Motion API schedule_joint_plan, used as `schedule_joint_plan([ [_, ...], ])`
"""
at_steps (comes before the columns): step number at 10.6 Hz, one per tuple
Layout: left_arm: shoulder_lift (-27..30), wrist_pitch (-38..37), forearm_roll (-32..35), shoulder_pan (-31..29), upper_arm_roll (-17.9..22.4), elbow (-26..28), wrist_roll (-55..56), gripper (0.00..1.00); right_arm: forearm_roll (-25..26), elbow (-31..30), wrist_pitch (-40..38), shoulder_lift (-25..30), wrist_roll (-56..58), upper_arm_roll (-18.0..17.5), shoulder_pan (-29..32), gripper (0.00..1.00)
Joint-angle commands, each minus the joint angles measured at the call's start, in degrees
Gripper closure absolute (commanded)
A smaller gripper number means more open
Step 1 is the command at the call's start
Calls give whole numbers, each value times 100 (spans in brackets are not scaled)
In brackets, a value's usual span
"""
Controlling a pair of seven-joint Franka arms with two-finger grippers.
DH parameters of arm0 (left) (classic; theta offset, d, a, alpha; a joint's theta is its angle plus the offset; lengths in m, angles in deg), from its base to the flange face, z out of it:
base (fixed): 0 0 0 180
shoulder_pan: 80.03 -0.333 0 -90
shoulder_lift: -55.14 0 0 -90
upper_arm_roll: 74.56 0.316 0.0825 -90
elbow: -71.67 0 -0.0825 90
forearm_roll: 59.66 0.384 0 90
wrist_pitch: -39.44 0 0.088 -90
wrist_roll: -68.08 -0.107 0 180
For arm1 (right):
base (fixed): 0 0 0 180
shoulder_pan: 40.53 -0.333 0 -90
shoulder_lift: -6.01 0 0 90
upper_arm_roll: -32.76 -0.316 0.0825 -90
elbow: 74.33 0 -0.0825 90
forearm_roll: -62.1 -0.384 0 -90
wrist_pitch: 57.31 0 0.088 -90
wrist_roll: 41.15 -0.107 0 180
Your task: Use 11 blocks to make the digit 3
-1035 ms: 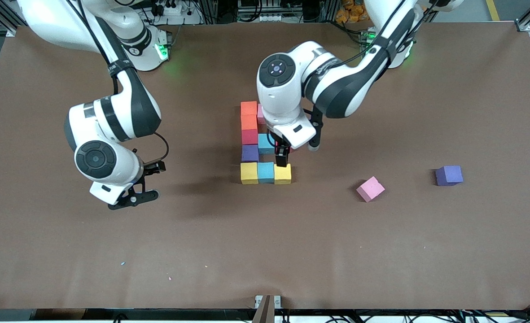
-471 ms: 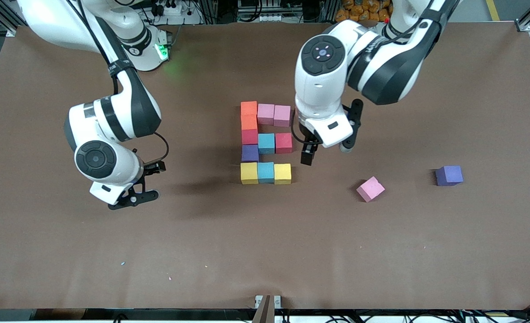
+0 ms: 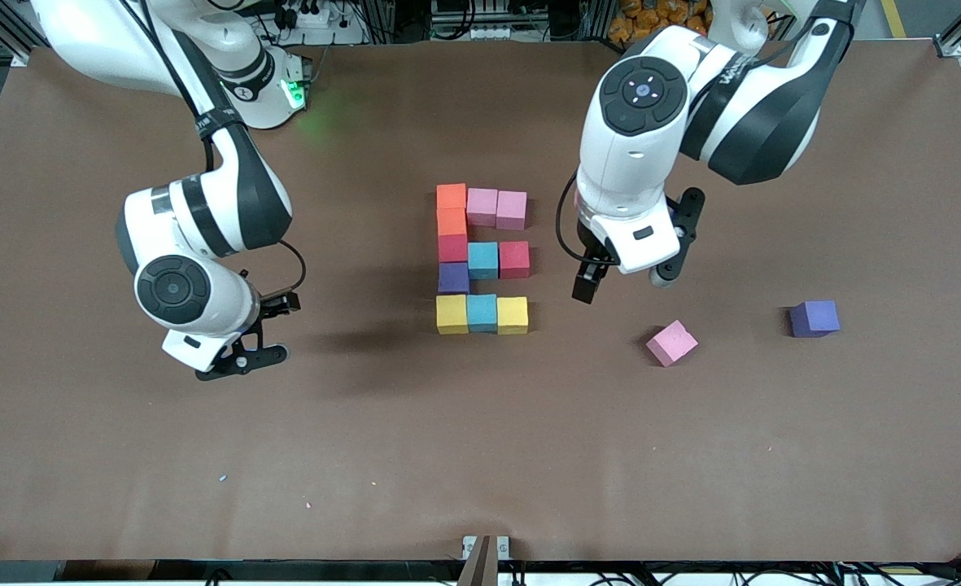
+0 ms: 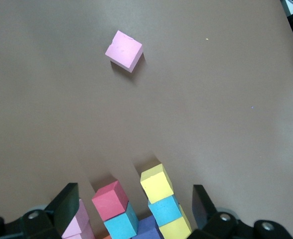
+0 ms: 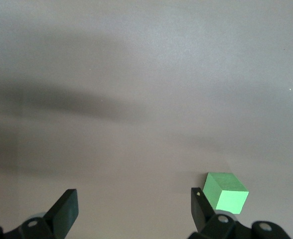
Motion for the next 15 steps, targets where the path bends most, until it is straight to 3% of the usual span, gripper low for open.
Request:
schedule_joint_plan([
  [1,263,-208,-119,-205,-12,151,-772,0,-76,-162,-37,181,77,-98,128,0],
  [8,1080,-894,-786,-1470,75,195,-3970,0,-76,-162,-134,251,77,-98,110,0],
  [13,1555,-1394,-1032,-1559,1084,230,-6905,0,-76,-162,-143,260,77,-107,110,0],
  [15,1643,-1413,-1033,-1551,1305,309,-7576,0,-76,-162,-152,260,77,-107,101,0],
])
